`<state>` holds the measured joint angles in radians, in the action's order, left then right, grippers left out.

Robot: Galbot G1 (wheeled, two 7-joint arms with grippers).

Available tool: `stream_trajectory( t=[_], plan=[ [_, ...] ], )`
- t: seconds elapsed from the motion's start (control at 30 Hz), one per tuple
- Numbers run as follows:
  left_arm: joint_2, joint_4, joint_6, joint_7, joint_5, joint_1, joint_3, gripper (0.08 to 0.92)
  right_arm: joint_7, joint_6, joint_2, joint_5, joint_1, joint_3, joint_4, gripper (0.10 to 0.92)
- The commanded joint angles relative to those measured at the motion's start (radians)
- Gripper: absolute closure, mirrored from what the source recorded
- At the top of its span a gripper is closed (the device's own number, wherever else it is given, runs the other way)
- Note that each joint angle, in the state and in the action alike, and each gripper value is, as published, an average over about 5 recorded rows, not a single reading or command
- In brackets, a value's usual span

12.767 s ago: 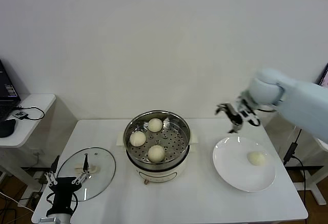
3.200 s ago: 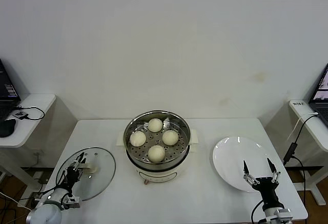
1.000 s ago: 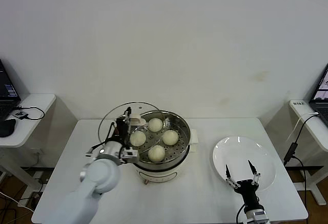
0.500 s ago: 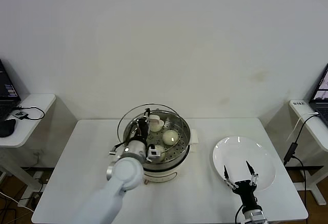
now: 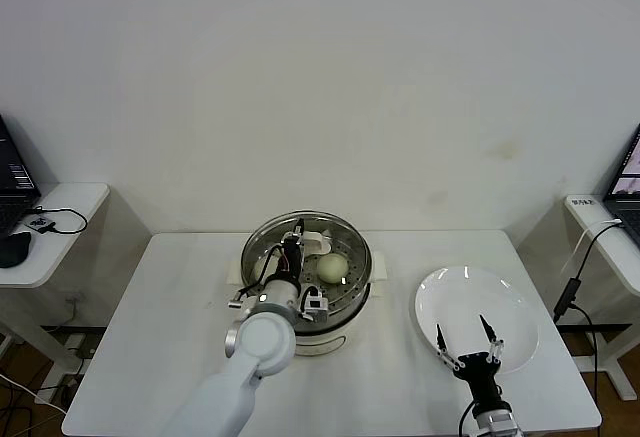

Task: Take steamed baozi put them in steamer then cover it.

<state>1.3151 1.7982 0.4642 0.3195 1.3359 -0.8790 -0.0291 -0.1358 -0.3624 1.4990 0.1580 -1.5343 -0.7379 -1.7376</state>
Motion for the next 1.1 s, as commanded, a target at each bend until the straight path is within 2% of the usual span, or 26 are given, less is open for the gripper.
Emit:
stream_trajectory(
  t=[0.03,0.67,0.87,1.1],
  plan=[
    [0.021,-0.005,-0.001,0.006,0.018,-0.018,-0.005,0.857,0.0,-0.002,0.001,0.002,0.0,0.002,0.002,0.203],
    [0.04,0.017,-0.023,-0.001,0.032,-0.043,0.006,0.84,-0.001,-0.006,0.001,0.008,0.0,0.007,0.008,0.202],
    [0.019,0.083,-0.022,0.0,0.03,-0.081,0.016,0.688,-0.001,-0.004,0.001,0.009,0.002,0.011,0.008,0.203],
    [-0.047,0.251,-0.03,-0.011,0.016,-0.211,0.044,0.481,-0.001,-0.004,-0.002,0.009,0.001,0.011,0.01,0.203]
  ],
)
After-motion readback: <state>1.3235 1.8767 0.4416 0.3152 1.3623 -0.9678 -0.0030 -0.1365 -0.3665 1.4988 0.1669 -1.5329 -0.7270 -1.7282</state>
